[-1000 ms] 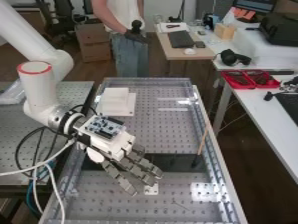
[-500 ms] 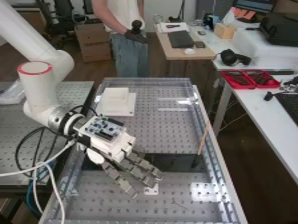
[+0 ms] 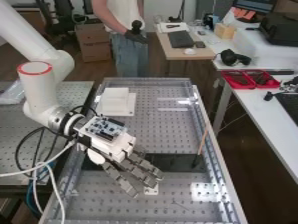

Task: Grab the bearing and place it in the white container

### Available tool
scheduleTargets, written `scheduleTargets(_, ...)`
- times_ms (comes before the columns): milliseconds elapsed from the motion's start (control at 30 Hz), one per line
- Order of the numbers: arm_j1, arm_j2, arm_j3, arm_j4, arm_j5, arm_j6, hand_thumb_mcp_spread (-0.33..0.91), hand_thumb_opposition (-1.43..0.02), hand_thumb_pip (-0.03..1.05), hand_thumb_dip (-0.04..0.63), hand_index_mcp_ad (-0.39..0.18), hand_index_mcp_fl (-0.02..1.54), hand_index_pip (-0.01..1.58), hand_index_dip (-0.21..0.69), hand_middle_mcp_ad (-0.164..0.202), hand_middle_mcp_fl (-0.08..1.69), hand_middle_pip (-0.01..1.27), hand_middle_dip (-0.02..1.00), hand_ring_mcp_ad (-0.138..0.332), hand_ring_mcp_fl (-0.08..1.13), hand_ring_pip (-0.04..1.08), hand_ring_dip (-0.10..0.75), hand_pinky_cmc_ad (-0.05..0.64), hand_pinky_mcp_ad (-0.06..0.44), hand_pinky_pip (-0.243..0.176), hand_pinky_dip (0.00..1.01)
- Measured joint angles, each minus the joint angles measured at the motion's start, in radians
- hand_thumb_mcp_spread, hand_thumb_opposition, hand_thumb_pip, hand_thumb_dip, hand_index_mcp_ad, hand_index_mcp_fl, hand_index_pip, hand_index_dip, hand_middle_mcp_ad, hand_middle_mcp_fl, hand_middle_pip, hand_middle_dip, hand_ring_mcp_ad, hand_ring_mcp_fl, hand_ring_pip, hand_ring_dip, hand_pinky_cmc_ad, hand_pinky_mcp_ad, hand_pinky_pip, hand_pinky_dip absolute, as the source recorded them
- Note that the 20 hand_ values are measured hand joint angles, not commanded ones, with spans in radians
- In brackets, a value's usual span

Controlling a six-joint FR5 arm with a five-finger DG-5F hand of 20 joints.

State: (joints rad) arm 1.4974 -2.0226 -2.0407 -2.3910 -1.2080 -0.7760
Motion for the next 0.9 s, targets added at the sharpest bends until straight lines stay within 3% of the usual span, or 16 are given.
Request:
scheduleTargets(700, 0.003, -0.003, -0.007, 0.013, 0.005, -0.004, 0.34, -0.82, 0.66, 0.3, -0.12, 0.1, 1.47, 0.216, 0.07, -0.01, 0.1, 0.12, 0.11, 0.01, 0.06, 0.021, 0.372, 0.25, -0.094, 0.2)
scheduleTargets(900, 0.004, -0.003, -0.013, 0.034, 0.006, -0.013, 0.34, -0.82, 0.66, 0.297, -0.106, 0.21, 1.46, 0.195, 0.07, 0.0, 0.11, 0.12, 0.11, 0.01, 0.06, 0.021, 0.372, 0.25, -0.094, 0.2)
